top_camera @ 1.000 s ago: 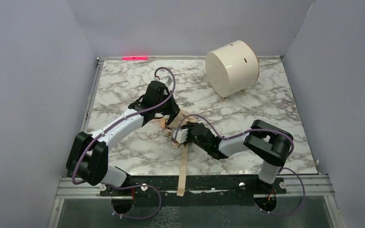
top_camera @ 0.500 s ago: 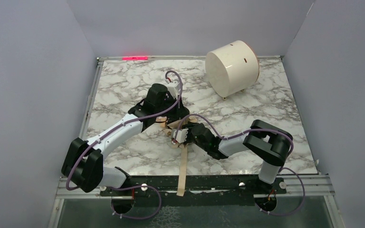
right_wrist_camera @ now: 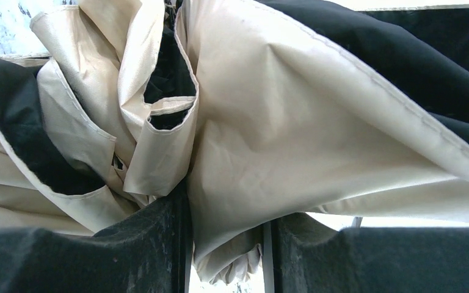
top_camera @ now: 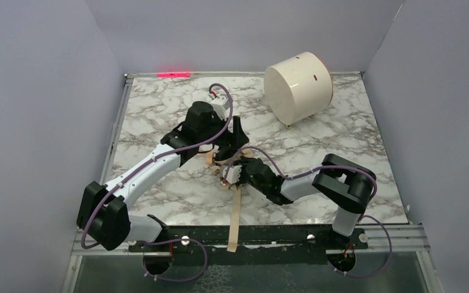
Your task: Put away the umbrella
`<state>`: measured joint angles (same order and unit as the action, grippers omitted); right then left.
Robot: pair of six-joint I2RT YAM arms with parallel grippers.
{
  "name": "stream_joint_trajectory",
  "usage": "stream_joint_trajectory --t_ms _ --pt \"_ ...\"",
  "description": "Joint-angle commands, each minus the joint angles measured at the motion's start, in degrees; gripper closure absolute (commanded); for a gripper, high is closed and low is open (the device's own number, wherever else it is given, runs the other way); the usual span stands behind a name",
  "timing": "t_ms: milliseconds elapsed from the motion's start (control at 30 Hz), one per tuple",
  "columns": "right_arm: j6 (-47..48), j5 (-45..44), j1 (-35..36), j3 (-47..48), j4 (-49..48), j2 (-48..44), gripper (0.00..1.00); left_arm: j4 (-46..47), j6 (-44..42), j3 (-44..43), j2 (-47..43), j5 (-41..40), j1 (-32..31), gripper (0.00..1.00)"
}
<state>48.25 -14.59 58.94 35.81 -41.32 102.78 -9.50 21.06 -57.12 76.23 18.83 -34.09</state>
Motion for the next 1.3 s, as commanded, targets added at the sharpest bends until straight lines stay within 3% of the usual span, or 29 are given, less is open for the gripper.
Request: stream_joint_trajectory --t_ms 0,300,533,867,1100,1267 --pt "-1.6 0.3 0.5 -2.7 10.9 3.5 0.82 -0.9 1.1 -4.0 -2.0 -5.3 0.2 0.15" --pt "-1.7 0.3 0.6 -2.2 11.2 3.5 0.82 -12.1 1.3 -12.4 8.6 -8.9 0.1 0.17" --pt "-1.9 0.2 0.9 -1.6 11.5 3.6 0.82 -17.3 2.0 -14.9 9.9 -14.2 -0.1 0.2" --pt "-2.3 0.1 1.3 -1.7 11.6 4.2 0.82 -17.2 11.0 -12.3 1.6 -27.5 -0.1 0.21" --pt "-2.5 0.0 1.6 -1.3 12.0 4.5 0.82 -12.4 21.6 -6.0 -0.6 -24.1 -0.1 0.21" --pt "-2.6 -0.2 1.9 -1.3 12.1 4.5 0.83 -9.4 24.6 -4.2 0.4 -23.1 0.1 0.21"
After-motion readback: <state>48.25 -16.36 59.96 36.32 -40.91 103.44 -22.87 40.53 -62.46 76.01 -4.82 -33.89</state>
